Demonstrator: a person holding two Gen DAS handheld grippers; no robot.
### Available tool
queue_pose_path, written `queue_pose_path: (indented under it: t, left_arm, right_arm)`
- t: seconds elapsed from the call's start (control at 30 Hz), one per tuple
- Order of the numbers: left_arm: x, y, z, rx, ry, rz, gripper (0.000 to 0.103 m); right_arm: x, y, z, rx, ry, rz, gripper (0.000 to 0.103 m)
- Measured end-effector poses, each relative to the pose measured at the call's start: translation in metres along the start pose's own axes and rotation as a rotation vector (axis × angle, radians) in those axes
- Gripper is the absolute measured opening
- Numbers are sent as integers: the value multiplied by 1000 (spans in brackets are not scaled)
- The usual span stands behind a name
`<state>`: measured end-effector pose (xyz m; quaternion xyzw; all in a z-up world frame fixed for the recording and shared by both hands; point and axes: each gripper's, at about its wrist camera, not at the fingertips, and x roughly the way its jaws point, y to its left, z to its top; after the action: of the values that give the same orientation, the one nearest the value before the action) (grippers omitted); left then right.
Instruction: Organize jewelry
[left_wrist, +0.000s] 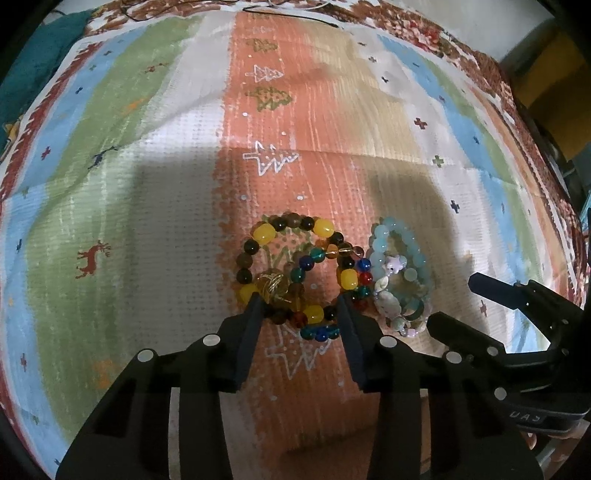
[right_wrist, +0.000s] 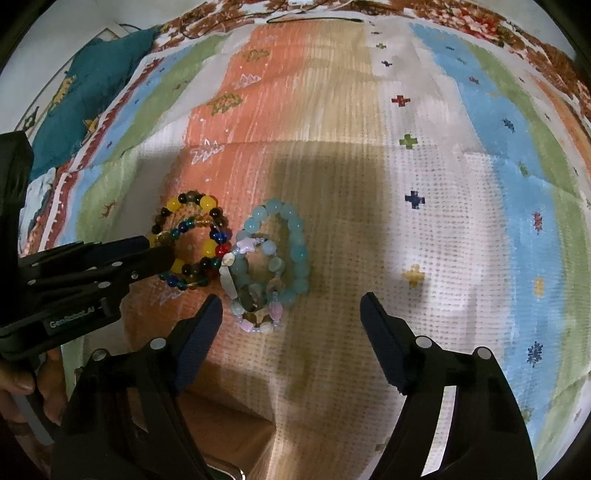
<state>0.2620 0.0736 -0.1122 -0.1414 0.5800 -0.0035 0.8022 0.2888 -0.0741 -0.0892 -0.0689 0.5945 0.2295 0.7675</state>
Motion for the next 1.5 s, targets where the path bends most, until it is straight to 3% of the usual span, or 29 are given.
queue_pose_path:
  t: [0.13,0.27,0.4,0.53,0.67,1.1,1.13,1.23,1.5]
  left_arm:
    - [4,-1,2,13,1,15,34]
    - [6,-1,4,20,7,26,18]
    - [11,-3,4,36,11,32,18]
    - [11,-2,4,24,12,28,15]
    - [7,-2,4,21,6,26,15]
    - [-18,-4,8,20,-46,-11,14]
    - [-19,-5,8,20,-48,-12,9]
    - [-23,-4,7,19,-54,-18,10]
    - [-20,-2,6,10,-40,-11,10]
  right_arm:
    - [7,0,-1,-1,23,12,63]
    - [12,3,-2,-14,44,19,50]
    - [16,4,-4,-25,53,21,43]
    - [21,5,-3,-23,65,40,21]
    - [19,10,-4,-46,69,37,11]
    - [1,6,2,-23,35,78,11]
    - [0,6,2,-24,35,78,11]
    - [-2,8,1,-32,28,72,11]
    - [-13,16,-3,-59,5,70,11]
